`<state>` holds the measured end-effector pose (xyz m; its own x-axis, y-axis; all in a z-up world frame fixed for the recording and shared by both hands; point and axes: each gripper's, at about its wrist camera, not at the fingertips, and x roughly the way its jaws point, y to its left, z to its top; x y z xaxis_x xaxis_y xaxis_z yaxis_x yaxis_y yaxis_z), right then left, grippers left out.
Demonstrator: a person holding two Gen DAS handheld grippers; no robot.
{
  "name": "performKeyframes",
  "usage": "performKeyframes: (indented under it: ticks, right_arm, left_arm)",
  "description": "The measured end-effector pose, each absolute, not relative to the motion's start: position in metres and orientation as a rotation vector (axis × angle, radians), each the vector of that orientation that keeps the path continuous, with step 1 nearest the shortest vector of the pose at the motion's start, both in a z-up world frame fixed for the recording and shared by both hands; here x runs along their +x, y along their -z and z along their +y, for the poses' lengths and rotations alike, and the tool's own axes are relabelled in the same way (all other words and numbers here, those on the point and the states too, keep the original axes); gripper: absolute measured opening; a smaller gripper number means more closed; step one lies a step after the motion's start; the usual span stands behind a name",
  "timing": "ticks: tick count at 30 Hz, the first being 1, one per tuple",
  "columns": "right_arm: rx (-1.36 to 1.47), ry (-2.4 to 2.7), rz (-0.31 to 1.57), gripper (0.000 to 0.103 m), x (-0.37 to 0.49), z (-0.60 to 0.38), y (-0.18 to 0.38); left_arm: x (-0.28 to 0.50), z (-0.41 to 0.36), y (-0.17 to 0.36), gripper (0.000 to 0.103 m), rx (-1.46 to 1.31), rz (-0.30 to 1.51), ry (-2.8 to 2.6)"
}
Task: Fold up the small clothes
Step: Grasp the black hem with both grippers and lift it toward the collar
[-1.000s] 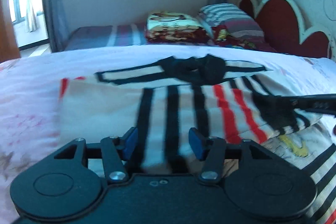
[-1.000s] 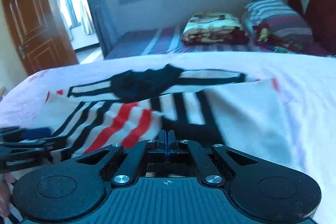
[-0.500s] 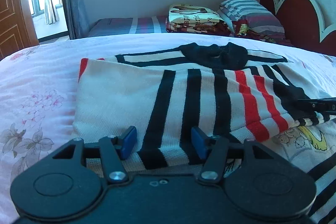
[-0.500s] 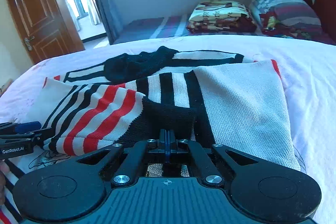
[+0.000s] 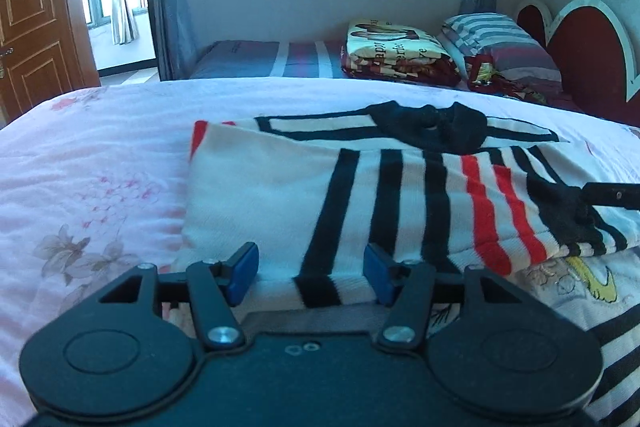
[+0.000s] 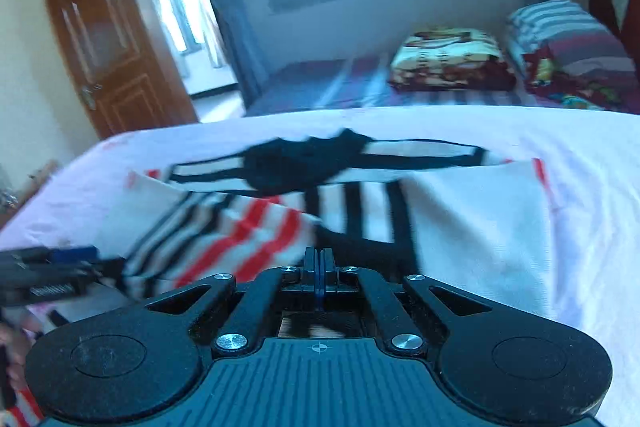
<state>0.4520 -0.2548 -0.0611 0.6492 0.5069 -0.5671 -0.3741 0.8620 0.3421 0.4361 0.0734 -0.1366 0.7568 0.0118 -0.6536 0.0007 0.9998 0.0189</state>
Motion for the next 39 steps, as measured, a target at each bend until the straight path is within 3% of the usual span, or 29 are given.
performKeyframes:
  ticks: [5, 16, 19, 21, 33, 38, 39]
  right_arm:
    - [0.107, -0.521, 0.764, 0.0, 0.455, -0.218, 0.087]
    - [0.189, -0.387, 0.815, 0.0, 0.455, -0.263, 0.08]
    - [0.22, -0.336, 0.731, 0.0, 0.447, -0.278, 0.064]
    - [0.234, -0.341, 0.852, 0.0, 0.458, -0.277, 0.082]
    - [0.081, -0.314, 0.867, 0.0, 0.452, -0.257, 0.07]
    - [0.138, -0.345, 0.811, 0.0, 0.407, -0.271, 0.045]
    - [0.17, -0.36, 0.815, 0.0, 0.393, -0.279, 0.043]
  left_arm:
    - [0.436, 0.076, 0.15, 0.059, 0.044, 0.731, -0.027]
    - [0.428, 0.094, 0.15, 0.061, 0.083, 0.738, 0.015]
    - [0.424, 0.091, 0.141, 0.059, 0.078, 0.722, 0.003]
    - [0.425, 0.093, 0.148, 0.059, 0.066, 0.749, 0.001]
    - [0.43, 0.087, 0.147, 0.061, 0.121, 0.779, 0.015]
    - [0.398, 0.093, 0.127, 0.053, 0.128, 0.771, 0.041]
    - [0.387, 0.097, 0.126, 0.046, 0.12, 0.776, 0.047]
